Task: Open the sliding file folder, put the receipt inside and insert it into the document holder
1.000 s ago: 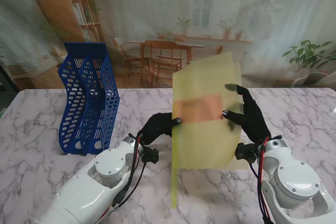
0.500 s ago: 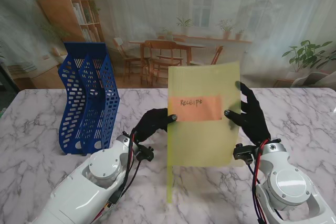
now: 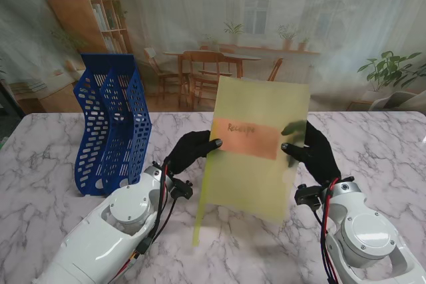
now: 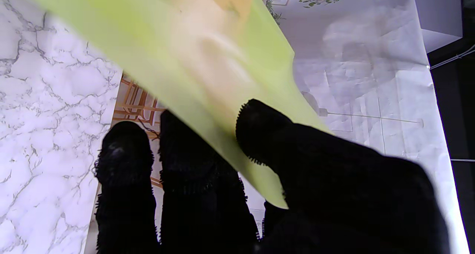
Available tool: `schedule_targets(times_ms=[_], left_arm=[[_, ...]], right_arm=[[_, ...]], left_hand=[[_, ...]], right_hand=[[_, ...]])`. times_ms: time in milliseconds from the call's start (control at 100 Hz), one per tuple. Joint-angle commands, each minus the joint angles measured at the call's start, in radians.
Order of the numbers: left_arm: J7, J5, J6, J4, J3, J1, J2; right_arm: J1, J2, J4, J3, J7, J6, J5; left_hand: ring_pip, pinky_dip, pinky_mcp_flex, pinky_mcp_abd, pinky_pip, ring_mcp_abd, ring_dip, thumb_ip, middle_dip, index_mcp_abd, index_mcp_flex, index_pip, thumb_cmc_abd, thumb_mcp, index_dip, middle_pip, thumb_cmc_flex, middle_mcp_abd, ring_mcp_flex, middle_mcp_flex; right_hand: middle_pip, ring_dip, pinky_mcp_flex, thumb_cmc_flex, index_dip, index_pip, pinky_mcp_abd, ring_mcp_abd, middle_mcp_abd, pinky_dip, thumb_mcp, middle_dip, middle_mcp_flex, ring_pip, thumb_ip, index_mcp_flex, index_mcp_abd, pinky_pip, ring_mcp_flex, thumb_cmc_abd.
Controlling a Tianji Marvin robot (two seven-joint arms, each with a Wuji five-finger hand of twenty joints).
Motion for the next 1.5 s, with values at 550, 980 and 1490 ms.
schedule_targets(times_ms=[550,980,1490], left_arm=[[-0.026,-0.021,-0.126,-0.042,-0.019,0.022,0.009],[-0.042,-0.017,-0.178,-0.071,-0.031,0.042,0.022],[-0.05,0.001,-0.207,-0.075,-0.026,0.039,0.028]], right_arm=[[0.005,-0.013,0.041,-0.029,-0.05,-0.071,0.011],[0.047,-0.038,0.123,-0.076,-0.171,-0.307,0.022],[0.027,-0.013,0.113,-0.059,-0.006,-0.25,0.164]], left_hand=[[0.009,-0.014,0.018,-0.074,0.014,-0.046,-0.01,0.015,0.017,-0.101,0.025,0.01,0.012,0.019,0.021,0.009,0.061,-0.043,0.02,0.015],[0.001,-0.022,0.02,-0.081,0.005,-0.052,-0.012,0.014,0.017,-0.107,0.025,0.012,0.015,0.012,0.018,0.007,0.064,-0.048,0.022,0.016],[-0.003,-0.032,0.025,-0.091,-0.009,-0.055,-0.012,0.013,0.019,-0.113,0.023,0.016,0.019,0.003,0.021,0.008,0.067,-0.052,0.026,0.016]], right_hand=[[-0.072,-0.003,-0.15,0.034,-0.448,-0.546,0.035,0.023,-0.111,-0.01,-0.001,0.048,0.032,-0.289,0.012,-0.428,-0.112,-0.18,-0.089,0.03],[-0.008,-0.067,-0.136,0.02,-0.582,-0.997,-0.042,0.026,-0.156,-0.014,0.047,-0.171,0.039,-0.348,0.01,-0.379,-0.085,-0.172,-0.066,-0.058],[-0.098,0.066,-0.238,0.009,-0.316,-0.294,-0.009,-0.023,-0.102,0.023,-0.161,0.139,-0.029,-0.161,0.035,0.072,0.055,-0.227,-0.18,0.112]])
